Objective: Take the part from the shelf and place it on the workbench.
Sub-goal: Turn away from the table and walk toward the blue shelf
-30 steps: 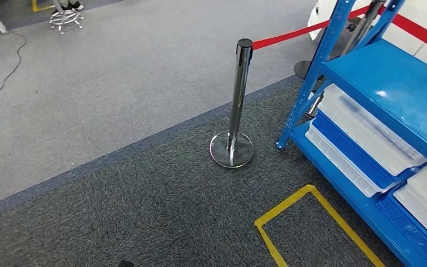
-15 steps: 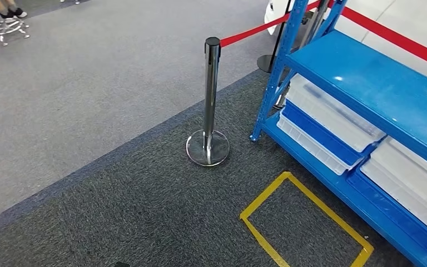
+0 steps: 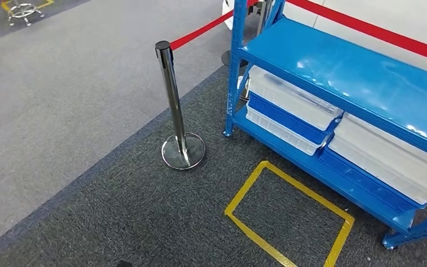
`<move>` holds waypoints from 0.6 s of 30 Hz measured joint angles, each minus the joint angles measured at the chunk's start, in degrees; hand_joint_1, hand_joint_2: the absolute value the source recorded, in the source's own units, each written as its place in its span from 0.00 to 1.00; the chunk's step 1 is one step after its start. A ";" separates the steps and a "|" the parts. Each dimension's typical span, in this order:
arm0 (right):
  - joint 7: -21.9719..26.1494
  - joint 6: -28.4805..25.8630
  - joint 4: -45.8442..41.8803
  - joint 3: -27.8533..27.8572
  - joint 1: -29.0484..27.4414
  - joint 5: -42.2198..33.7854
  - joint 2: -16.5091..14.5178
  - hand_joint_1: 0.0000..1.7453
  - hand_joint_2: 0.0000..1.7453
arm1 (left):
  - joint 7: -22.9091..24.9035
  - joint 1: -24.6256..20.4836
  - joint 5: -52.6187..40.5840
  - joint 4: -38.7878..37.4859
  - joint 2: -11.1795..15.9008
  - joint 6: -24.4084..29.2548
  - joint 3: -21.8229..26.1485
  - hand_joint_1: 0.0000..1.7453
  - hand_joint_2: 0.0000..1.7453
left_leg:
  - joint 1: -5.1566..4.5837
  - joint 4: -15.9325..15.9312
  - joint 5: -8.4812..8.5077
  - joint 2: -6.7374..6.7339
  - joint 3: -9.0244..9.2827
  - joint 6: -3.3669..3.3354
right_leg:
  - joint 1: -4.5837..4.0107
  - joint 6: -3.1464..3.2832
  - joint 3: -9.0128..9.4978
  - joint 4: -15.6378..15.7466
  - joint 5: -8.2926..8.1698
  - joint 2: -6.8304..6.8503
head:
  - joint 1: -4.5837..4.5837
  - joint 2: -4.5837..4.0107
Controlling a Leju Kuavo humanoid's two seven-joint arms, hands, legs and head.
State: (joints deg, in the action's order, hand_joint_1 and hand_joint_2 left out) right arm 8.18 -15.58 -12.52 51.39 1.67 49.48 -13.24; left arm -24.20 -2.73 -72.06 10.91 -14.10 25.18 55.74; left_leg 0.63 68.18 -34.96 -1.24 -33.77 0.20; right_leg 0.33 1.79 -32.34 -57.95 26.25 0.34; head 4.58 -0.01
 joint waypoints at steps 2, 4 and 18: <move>-0.02 0.01 0.00 0.00 0.00 0.01 -0.01 0.00 0.00 | 0.00 0.21 0.01 0.00 0.03 -0.01 0.03 0.00 0.00 | 0.02 5.88 -1.57 0.59 -3.00 0.05 | -0.09 0.14 -0.07 -0.18 0.00 -1.66 | 0.00 -0.01; -0.04 0.04 0.00 0.00 -0.06 0.04 -0.01 0.00 0.00 | 0.00 0.29 0.02 0.00 0.04 -0.01 0.04 0.00 0.00 | 0.02 3.50 1.44 0.97 -2.32 -0.16 | -0.12 0.11 -0.04 -0.49 0.10 -3.48 | -0.01 0.00; -0.09 0.21 0.11 0.00 -0.12 0.19 -0.07 0.00 0.00 | -0.13 0.24 0.02 0.00 0.12 -0.04 0.08 0.00 0.00 | 0.33 -11.10 7.33 -0.84 3.71 -2.50 | 0.55 -3.53 -8.94 -16.78 7.05 -0.76 | 0.30 -0.01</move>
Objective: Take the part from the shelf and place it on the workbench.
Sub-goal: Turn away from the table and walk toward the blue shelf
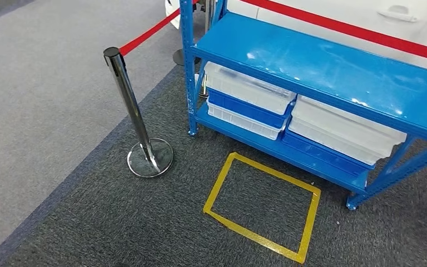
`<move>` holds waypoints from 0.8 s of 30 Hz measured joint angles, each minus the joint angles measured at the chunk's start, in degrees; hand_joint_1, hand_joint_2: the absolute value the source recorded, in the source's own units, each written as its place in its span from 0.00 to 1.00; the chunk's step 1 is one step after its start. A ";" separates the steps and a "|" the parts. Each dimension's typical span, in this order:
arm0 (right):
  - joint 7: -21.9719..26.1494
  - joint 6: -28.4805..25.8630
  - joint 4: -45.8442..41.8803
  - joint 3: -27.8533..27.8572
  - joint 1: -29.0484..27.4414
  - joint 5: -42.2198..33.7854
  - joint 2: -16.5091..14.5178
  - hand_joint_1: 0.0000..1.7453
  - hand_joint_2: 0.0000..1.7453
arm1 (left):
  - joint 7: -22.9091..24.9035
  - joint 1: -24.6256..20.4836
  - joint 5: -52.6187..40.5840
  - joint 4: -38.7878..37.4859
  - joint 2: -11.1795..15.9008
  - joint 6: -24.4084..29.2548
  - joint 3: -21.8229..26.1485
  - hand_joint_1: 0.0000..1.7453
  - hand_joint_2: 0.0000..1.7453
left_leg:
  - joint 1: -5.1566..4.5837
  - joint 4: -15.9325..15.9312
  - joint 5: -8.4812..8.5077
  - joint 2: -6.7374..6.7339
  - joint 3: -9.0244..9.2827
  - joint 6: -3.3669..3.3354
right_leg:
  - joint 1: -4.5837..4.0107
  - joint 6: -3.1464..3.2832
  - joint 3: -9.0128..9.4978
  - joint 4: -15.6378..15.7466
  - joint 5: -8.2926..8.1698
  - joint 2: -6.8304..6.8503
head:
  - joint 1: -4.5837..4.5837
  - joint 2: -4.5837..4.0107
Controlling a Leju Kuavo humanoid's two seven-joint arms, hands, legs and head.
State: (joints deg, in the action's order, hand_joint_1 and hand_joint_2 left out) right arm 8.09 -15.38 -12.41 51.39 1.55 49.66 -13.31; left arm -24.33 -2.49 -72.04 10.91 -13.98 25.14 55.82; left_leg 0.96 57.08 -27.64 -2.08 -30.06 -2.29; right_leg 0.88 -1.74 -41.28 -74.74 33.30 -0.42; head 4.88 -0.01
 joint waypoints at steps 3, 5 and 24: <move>-0.08 0.07 0.01 0.00 -0.09 0.14 0.04 0.00 0.00 | -0.02 -0.08 -0.01 0.00 -0.01 -0.01 0.00 0.00 0.00 | -0.05 0.04 -0.66 -1.93 0.79 0.52 | 0.01 0.23 5.19 9.52 -5.25 2.40 | 0.01 0.00; -0.13 0.17 0.02 -0.01 0.01 0.27 0.11 0.00 0.00 | -0.03 -0.14 -0.03 0.00 -0.01 -0.01 0.00 0.00 0.00 | -0.28 0.06 -1.14 -2.91 1.26 1.18 | -0.50 1.06 8.15 15.19 -6.91 4.35 | -0.01 -0.01; -2.50 1.20 0.09 0.01 -0.09 0.75 0.16 0.00 0.00 | 0.04 -0.61 -0.69 0.00 0.11 -0.02 0.00 0.00 1.00 | 0.12 1.78 -0.02 3.85 -1.82 1.50 | -0.47 1.65 7.61 14.82 -6.32 -4.79 | -0.04 0.01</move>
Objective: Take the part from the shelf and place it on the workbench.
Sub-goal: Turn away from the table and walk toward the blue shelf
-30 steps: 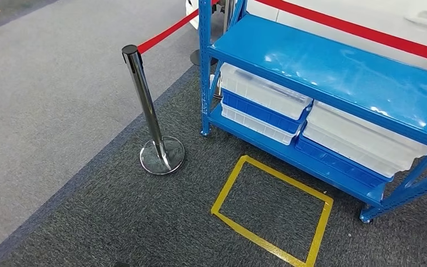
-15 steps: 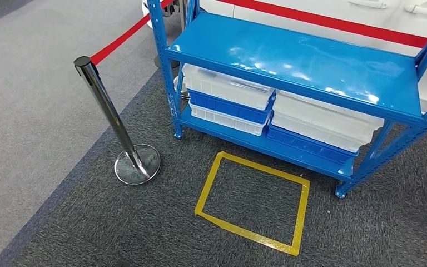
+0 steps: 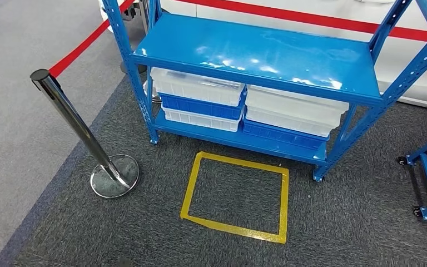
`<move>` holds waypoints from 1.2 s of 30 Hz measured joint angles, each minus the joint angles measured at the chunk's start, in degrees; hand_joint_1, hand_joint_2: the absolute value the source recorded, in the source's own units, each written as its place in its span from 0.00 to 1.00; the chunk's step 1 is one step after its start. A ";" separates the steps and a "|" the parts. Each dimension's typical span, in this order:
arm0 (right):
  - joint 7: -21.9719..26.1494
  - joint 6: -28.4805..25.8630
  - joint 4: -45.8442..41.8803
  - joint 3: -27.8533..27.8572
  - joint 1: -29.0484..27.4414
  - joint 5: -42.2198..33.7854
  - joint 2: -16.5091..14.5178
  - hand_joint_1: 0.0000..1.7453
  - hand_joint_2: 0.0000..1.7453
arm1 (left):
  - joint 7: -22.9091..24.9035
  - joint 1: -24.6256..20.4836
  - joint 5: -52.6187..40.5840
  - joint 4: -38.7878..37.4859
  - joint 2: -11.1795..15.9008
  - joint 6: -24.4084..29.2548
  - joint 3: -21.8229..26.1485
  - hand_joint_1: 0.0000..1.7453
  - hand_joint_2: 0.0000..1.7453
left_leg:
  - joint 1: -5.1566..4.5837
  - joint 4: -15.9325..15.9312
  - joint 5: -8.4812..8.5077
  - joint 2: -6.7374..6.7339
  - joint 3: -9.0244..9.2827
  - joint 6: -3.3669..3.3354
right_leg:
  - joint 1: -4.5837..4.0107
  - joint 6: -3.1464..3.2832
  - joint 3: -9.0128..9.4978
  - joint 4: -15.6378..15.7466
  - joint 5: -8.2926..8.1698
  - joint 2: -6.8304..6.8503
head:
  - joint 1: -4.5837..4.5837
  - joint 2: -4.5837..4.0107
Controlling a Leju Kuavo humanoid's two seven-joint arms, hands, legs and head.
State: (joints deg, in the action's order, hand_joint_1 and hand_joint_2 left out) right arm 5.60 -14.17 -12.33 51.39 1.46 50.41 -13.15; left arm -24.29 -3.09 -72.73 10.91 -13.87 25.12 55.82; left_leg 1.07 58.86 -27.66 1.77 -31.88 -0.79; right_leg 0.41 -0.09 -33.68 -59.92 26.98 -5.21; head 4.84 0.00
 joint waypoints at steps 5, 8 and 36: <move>-3.26 0.88 0.13 0.04 0.32 -0.36 0.02 0.00 0.00 | -0.02 0.22 -0.74 0.00 0.04 -0.26 0.01 0.00 1.00 | 0.07 -0.56 0.45 -1.39 0.14 -1.10 | 0.11 -1.15 -5.95 -13.03 7.15 4.37 | 0.05 -0.01; -4.39 0.85 0.13 0.05 0.39 -0.35 0.01 0.00 0.50 | -0.11 0.27 -1.16 0.00 0.05 -0.56 -0.02 0.00 1.00 | 0.01 -0.53 0.25 -2.03 0.38 -1.03 | 0.31 -1.16 -5.79 -12.99 5.33 4.72 | 0.05 0.00; -5.14 5.44 -4.87 -17.16 -1.79 -18.43 4.20 0.00 1.00 | 8.39 5.78 26.50 1.81 4.85 -9.82 -19.33 0.00 1.00 | -0.18 -1.49 1.01 -2.44 0.56 -1.21 | 0.12 -0.81 -5.01 -13.67 8.17 4.71 | 0.03 -0.01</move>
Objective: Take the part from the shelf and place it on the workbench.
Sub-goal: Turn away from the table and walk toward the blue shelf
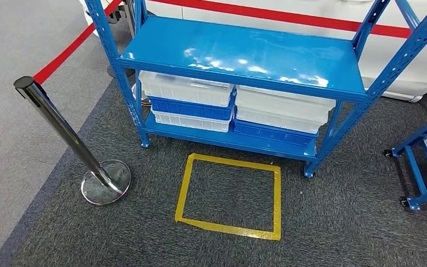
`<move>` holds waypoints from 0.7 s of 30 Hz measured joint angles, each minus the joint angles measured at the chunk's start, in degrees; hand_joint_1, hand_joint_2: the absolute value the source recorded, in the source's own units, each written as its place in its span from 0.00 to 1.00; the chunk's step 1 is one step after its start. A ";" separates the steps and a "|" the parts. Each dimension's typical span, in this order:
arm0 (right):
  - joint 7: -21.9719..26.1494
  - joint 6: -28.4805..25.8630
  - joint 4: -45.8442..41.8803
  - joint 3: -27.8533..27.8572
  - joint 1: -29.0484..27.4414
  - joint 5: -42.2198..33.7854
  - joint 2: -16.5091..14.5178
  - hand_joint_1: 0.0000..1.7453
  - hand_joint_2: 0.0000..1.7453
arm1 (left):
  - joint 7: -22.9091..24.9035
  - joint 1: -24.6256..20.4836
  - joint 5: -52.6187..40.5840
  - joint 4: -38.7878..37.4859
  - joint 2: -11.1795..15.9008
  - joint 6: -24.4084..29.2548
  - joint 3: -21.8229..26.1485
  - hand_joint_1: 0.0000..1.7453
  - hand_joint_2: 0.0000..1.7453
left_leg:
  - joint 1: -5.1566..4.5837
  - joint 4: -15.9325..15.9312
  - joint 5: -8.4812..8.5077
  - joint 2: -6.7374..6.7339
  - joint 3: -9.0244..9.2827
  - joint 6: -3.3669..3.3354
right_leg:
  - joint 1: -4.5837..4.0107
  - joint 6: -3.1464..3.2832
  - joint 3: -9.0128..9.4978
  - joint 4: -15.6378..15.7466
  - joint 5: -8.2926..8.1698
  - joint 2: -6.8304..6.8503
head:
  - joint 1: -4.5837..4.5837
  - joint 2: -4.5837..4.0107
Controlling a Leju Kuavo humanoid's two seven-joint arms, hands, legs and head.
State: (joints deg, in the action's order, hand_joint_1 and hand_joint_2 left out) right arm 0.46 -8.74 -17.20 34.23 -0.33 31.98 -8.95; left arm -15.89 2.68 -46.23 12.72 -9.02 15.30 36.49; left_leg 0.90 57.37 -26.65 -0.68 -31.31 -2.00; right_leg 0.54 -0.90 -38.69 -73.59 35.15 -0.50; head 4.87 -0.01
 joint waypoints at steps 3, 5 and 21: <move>-0.22 0.72 0.25 -2.48 -1.89 -2.61 0.57 0.00 1.00 | 1.24 -0.33 3.74 1.77 0.55 -1.20 -2.80 0.00 0.75 | 0.01 0.19 -0.13 0.01 0.06 0.14 | 0.32 -0.13 1.50 2.95 -3.25 0.18 | 0.01 0.01; -0.30 1.19 0.49 -4.17 -3.02 -4.29 1.05 0.00 0.75 | 2.02 -0.66 6.20 3.17 0.93 -1.98 -4.67 0.00 0.25 | -0.07 0.41 -0.36 0.04 0.15 0.55 | 0.24 0.19 5.37 10.97 -6.51 0.42 | 0.01 0.00; -0.35 4.70 -4.59 -17.38 -2.80 -17.08 4.15 0.00 0.00 | 8.57 5.43 24.89 4.29 4.40 -8.07 -18.36 0.00 0.00 | 0.95 4.15 -1.51 0.16 -0.66 4.61 | -0.06 3.36 6.89 14.31 -7.33 0.11 | -0.04 -0.01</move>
State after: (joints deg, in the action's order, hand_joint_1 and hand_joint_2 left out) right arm 0.11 -4.04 -21.79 16.85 -3.13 14.90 -4.80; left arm -7.33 8.11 -21.34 17.01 -4.62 7.24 18.13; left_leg 1.85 61.52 -28.16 -0.51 -31.98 2.61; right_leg 0.47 2.46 -31.80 -59.28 27.82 -0.40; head 4.83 -0.02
